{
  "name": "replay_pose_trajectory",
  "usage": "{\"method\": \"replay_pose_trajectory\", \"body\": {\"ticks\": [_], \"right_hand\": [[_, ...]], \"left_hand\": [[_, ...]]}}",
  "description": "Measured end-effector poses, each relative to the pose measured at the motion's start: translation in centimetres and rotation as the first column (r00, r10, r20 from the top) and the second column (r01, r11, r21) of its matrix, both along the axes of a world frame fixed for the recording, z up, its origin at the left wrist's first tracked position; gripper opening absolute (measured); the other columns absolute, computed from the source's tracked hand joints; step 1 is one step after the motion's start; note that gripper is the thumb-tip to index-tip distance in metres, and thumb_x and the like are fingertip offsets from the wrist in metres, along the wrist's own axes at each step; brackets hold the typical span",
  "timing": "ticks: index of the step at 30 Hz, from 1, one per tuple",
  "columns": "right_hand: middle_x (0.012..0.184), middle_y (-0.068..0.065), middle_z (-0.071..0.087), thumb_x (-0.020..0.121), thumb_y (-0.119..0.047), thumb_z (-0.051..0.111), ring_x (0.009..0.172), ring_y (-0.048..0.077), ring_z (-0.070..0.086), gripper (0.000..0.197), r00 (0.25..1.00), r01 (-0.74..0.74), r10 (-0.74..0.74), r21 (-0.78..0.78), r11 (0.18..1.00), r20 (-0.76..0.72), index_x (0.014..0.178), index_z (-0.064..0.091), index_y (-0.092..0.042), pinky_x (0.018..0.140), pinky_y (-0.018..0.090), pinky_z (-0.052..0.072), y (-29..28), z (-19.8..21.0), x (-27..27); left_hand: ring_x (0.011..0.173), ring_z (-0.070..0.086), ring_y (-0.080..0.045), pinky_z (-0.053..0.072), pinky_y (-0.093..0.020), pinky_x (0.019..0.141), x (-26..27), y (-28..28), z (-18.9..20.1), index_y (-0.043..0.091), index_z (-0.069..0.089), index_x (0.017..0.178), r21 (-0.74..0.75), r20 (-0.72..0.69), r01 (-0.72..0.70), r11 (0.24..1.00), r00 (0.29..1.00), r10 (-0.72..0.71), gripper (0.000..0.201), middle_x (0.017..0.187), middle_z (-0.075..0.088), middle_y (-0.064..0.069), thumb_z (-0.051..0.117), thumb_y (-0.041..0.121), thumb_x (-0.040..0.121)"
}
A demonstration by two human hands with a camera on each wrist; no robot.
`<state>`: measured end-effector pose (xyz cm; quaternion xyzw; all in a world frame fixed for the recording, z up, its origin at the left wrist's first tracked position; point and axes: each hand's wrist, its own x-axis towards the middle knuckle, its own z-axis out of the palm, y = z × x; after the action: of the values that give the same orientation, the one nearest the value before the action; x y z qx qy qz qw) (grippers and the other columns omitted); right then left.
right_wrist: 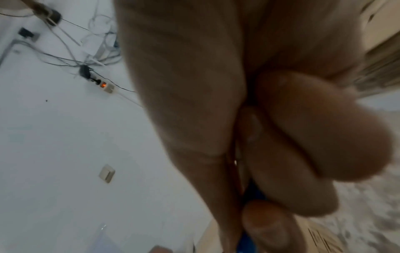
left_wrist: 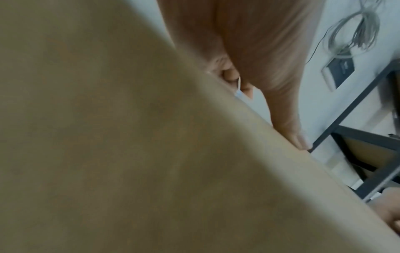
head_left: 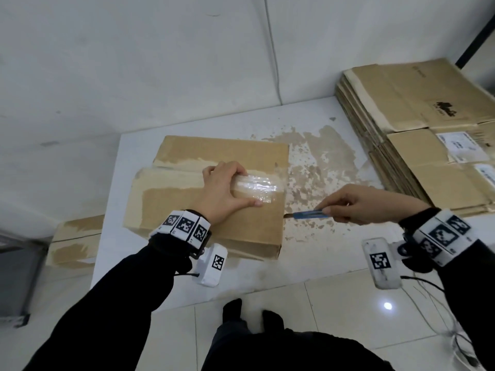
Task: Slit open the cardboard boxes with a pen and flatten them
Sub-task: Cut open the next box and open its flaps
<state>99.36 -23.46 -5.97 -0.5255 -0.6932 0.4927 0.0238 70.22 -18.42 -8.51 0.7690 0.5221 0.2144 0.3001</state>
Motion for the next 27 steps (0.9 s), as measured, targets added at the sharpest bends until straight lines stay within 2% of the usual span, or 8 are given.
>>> {"method": "replay_pose_trajectory", "body": {"ticks": [4, 7, 10, 18, 20, 22, 24, 27], "right_hand": [[0.064, -0.002, 0.061, 0.097, -0.023, 0.048, 0.043, 0.007, 0.042, 0.018, 0.975, 0.220, -0.210, 0.157, 0.963, -0.077, 0.105, 0.063, -0.029, 0.044, 0.019, 0.035, -0.6, -0.3, 0.8], [0.071, 0.002, 0.066, 0.095, -0.024, 0.051, 0.046, 0.005, 0.044, 0.017, 0.939, 0.342, -0.317, 0.253, 0.905, -0.135, 0.102, 0.062, -0.036, 0.047, 0.023, 0.036, -0.9, -0.8, 1.3], [0.071, -0.003, 0.065, 0.094, -0.024, 0.054, 0.045, 0.003, 0.043, 0.019, 0.948, 0.318, -0.291, 0.308, 0.897, -0.130, 0.105, 0.062, -0.037, 0.046, 0.021, 0.035, -1.5, -1.7, 0.4], [0.077, -0.010, 0.061, 0.090, -0.023, 0.061, 0.056, 0.005, 0.048, 0.024, 0.939, 0.318, -0.343, 0.470, 0.824, -0.033, 0.108, 0.061, -0.040, 0.052, 0.014, 0.033, -2.1, -4.6, -2.1], [0.077, -0.013, 0.058, 0.090, -0.020, 0.061, 0.059, 0.001, 0.046, 0.024, 0.936, 0.312, -0.351, 0.495, 0.811, -0.014, 0.111, 0.064, -0.033, 0.055, 0.014, 0.030, -2.4, -4.8, -2.5], [0.078, -0.013, 0.056, 0.091, -0.018, 0.061, 0.062, 0.002, 0.046, 0.025, 0.936, 0.284, -0.352, 0.531, 0.799, 0.029, 0.113, 0.064, -0.030, 0.058, 0.018, 0.032, -2.6, -4.7, -2.8], [0.080, -0.012, 0.055, 0.091, -0.018, 0.060, 0.065, 0.002, 0.045, 0.026, 0.935, 0.256, -0.349, 0.552, 0.793, 0.067, 0.115, 0.063, -0.027, 0.061, 0.022, 0.034, -2.6, -4.6, -3.0], [0.080, -0.012, 0.054, 0.091, -0.019, 0.060, 0.064, -0.003, 0.044, 0.024, 0.937, 0.254, -0.344, 0.547, 0.798, 0.067, 0.115, 0.064, -0.026, 0.061, 0.021, 0.033, -2.5, -4.1, -3.0]], "left_hand": [[0.105, 0.031, -0.009, 0.023, -0.036, 0.104, 0.1, 0.2, 1.3, 0.026, 0.052, 0.107, 0.185, -0.238, 0.117, 0.976, 0.969, -0.071, 0.072, 0.105, 0.039, 0.010, 0.055, 0.078, 0.058], [0.111, 0.035, -0.015, 0.032, -0.032, 0.101, 0.2, -0.7, 1.0, 0.022, 0.051, 0.128, 0.218, -0.422, 0.114, 0.969, 0.907, -0.011, 0.077, 0.116, 0.038, 0.002, 0.056, 0.073, 0.070], [0.105, 0.050, -0.018, 0.044, -0.029, 0.090, 0.7, -1.8, -0.1, 0.018, 0.027, 0.146, 0.064, -0.333, 0.029, 0.998, 0.943, -0.006, 0.083, 0.117, 0.047, -0.001, 0.064, 0.055, 0.081], [0.074, 0.054, -0.011, 0.044, -0.026, 0.070, 3.0, -0.3, -0.4, 0.016, 0.056, 0.090, -0.128, -0.330, -0.146, 0.981, 0.939, 0.097, 0.035, 0.081, 0.057, 0.005, 0.050, 0.051, 0.092], [0.055, 0.050, -0.014, 0.036, -0.025, 0.059, 3.6, 0.9, 0.4, 0.013, 0.060, 0.074, -0.277, -0.199, -0.286, 0.917, 0.951, 0.236, 0.039, 0.064, 0.057, 0.000, 0.051, 0.045, 0.094], [0.048, 0.053, -0.015, 0.040, -0.022, 0.050, 3.4, 1.9, 1.4, 0.006, 0.062, 0.087, -0.539, -0.044, -0.335, 0.773, 0.927, 0.372, 0.038, 0.068, 0.062, -0.007, 0.051, 0.041, 0.095], [0.048, 0.059, -0.016, 0.046, -0.021, 0.043, 2.5, 2.1, 2.3, 0.001, 0.057, 0.105, -0.756, 0.070, -0.266, 0.598, 0.876, 0.478, 0.039, 0.076, 0.061, -0.009, 0.047, 0.038, 0.098], [0.066, 0.071, -0.022, 0.057, -0.027, 0.057, 1.0, 1.2, 2.8, -0.003, 0.053, 0.115, -0.907, 0.252, -0.061, 0.417, 0.714, 0.653, 0.039, 0.099, 0.066, -0.017, 0.045, 0.032, 0.100]]}}
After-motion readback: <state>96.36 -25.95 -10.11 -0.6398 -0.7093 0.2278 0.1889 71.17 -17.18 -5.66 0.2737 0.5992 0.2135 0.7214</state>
